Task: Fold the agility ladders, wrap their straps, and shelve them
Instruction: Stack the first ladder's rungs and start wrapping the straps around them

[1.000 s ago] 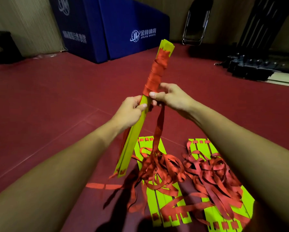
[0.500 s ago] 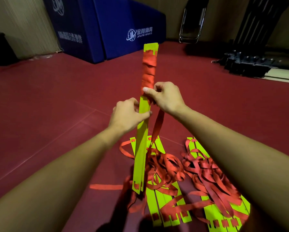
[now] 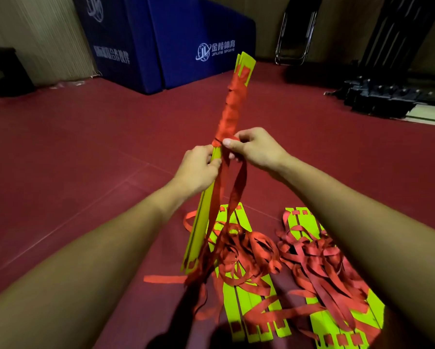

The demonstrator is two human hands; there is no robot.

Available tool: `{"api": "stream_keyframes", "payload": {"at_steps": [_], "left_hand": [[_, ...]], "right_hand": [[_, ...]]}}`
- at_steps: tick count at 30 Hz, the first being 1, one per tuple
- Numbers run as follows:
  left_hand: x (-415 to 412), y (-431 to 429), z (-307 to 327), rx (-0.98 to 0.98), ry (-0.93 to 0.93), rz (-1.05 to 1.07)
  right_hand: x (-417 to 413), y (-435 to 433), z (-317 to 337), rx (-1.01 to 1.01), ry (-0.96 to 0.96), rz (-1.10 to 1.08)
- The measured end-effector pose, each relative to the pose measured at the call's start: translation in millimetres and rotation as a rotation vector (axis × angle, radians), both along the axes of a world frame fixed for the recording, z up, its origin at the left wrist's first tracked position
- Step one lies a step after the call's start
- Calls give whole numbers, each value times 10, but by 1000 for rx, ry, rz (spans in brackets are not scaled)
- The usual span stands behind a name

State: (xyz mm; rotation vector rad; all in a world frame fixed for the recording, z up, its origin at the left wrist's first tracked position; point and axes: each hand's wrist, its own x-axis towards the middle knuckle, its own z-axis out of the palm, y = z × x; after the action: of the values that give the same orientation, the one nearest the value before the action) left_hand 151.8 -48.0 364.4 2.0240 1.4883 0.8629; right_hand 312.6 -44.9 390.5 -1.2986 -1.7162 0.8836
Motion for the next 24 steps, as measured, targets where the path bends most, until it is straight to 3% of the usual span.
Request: {"api": "stream_keyframes", "payload": {"at_steps": [4,10,13,18,24], "left_hand": [[-15,72,-34,-119,-239,-45],[-54,66,-12,-178,-323,-92],[-36,23,-21,-121,-221,-88],[-47,-142,23,139,460,229],[-101,-39,1,113,354,177]], "right_hand": [[44,13,17,-60,182,18],[7,-37,78,-51,172,46],[-49,-45,60,-38,185,-14],[-94,-44,35,-18,146,-129],[-142,-58,48,72,-37,-121]]}}
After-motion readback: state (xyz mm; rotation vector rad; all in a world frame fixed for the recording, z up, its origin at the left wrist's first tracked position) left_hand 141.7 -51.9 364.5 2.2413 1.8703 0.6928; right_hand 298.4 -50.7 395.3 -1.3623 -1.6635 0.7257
